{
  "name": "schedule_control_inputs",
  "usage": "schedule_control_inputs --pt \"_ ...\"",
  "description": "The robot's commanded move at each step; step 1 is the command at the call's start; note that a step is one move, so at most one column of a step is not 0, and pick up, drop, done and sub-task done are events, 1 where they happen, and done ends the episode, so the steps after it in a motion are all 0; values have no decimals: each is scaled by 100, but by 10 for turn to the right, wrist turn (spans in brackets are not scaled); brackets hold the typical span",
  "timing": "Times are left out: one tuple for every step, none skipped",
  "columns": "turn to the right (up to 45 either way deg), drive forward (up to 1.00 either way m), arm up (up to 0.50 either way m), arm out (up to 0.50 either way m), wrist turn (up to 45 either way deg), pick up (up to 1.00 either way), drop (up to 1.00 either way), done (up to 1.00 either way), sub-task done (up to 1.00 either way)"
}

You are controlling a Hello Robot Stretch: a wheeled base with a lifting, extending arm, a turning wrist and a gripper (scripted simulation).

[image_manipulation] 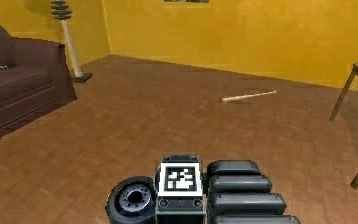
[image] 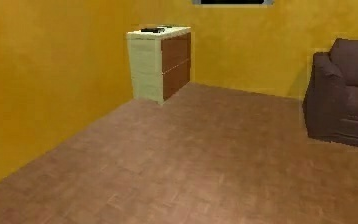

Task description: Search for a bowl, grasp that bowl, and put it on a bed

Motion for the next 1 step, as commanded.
schedule_control_inputs --pt "450 0 0 0 0 0 0 0 0"
